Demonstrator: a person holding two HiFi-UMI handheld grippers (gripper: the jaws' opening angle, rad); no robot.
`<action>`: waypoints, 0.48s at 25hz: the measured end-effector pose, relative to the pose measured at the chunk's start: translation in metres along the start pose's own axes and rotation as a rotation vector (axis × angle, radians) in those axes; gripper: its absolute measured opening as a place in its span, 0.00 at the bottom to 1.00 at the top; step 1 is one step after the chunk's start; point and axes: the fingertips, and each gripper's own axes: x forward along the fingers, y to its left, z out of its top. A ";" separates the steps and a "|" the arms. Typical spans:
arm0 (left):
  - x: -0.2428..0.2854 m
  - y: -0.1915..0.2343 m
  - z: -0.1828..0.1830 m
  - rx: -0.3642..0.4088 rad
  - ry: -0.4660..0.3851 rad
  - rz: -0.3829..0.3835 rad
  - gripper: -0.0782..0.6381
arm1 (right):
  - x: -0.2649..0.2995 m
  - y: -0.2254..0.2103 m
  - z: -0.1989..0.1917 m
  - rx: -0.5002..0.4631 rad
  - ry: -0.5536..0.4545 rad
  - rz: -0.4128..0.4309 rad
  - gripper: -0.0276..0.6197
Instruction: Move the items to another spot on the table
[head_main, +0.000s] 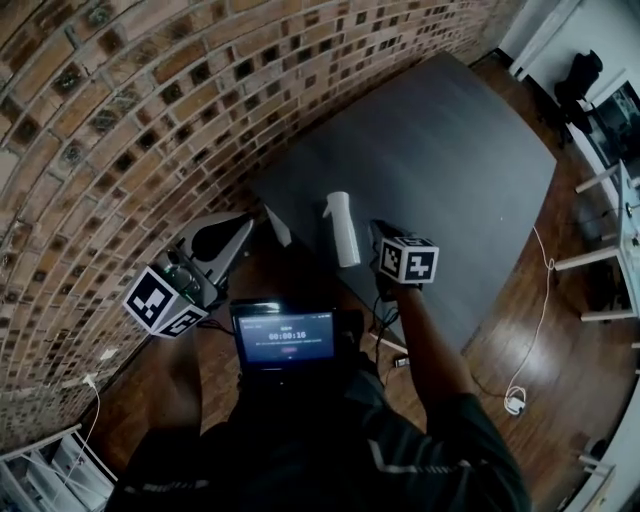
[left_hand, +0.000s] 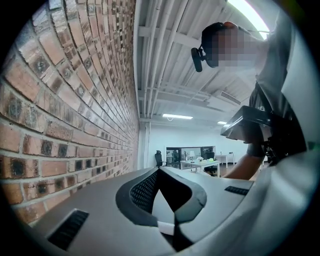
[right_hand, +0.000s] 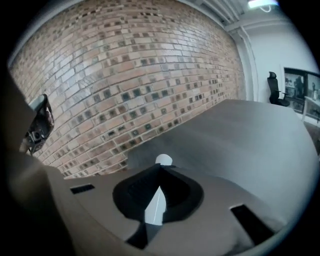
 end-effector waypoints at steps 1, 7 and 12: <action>0.001 -0.006 0.002 0.006 -0.001 -0.003 0.10 | -0.012 0.002 0.004 -0.010 -0.028 0.012 0.05; 0.013 -0.040 0.012 0.036 -0.013 -0.008 0.10 | -0.079 0.016 0.023 -0.069 -0.134 0.076 0.05; 0.032 -0.082 0.014 0.060 -0.010 -0.035 0.10 | -0.130 0.014 0.028 -0.109 -0.200 0.108 0.05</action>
